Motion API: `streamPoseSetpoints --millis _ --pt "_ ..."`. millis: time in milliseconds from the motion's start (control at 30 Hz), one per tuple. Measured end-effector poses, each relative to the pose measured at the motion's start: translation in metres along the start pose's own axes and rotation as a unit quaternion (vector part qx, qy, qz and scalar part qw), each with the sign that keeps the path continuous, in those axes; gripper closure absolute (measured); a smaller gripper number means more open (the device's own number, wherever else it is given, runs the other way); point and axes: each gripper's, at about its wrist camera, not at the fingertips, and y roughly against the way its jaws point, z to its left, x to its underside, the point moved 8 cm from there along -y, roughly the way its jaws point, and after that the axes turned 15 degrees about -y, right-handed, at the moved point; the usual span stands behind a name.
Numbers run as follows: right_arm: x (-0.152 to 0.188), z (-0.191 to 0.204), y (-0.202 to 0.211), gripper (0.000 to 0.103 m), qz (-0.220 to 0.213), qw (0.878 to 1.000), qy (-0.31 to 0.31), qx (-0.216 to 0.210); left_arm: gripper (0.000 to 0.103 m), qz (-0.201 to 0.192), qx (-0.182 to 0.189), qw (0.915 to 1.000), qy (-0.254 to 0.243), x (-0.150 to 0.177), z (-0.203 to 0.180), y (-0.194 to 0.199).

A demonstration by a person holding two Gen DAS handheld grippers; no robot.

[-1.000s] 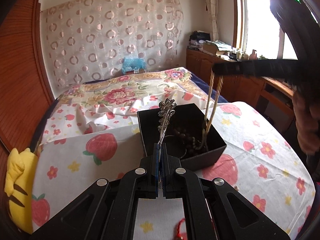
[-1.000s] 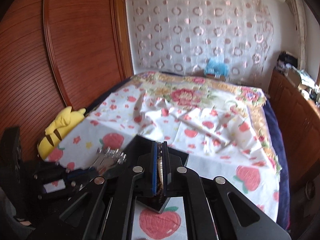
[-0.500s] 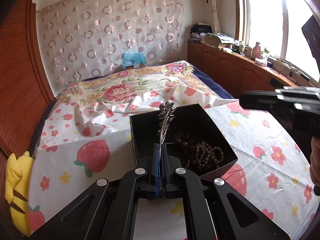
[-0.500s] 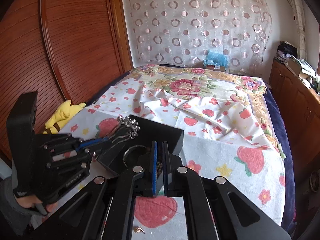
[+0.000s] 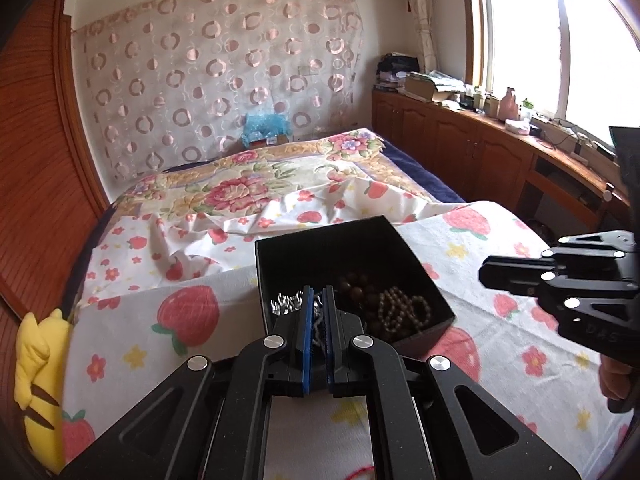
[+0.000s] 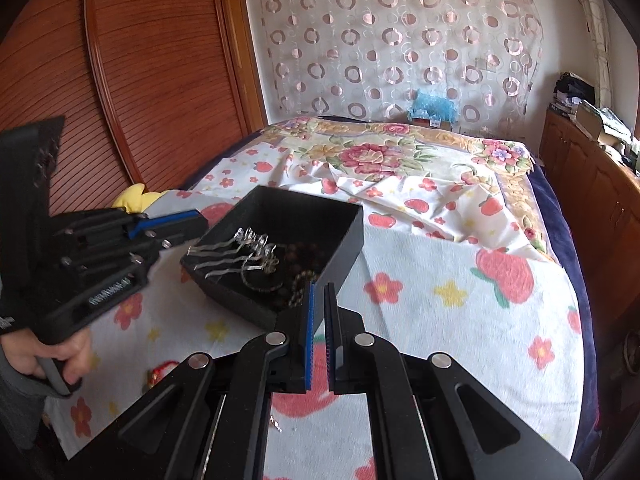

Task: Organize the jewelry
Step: 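Lower the comb into the black box and open the left tool, then grasp the red bead bracelet with the left tool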

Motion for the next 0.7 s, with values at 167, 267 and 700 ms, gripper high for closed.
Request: streamPoseSetpoints --millis 167,267,700 --pt "0.025 0.006 0.003 0.097 0.006 1.0 0.015 -0.001 0.096 -0.013 0.007 0.9998 -0.011 0.011 -0.008 0.025" --pt "0.042 0.012 0.006 0.097 0.012 1.0 0.024 -0.005 0.095 -0.015 0.015 0.9997 -0.007 0.021 -0.012 0.036" --pt "0.105 0.019 0.009 0.084 0.055 0.998 0.031 -0.016 0.085 0.008 0.04 0.999 0.015 0.087 -0.027 0.063"
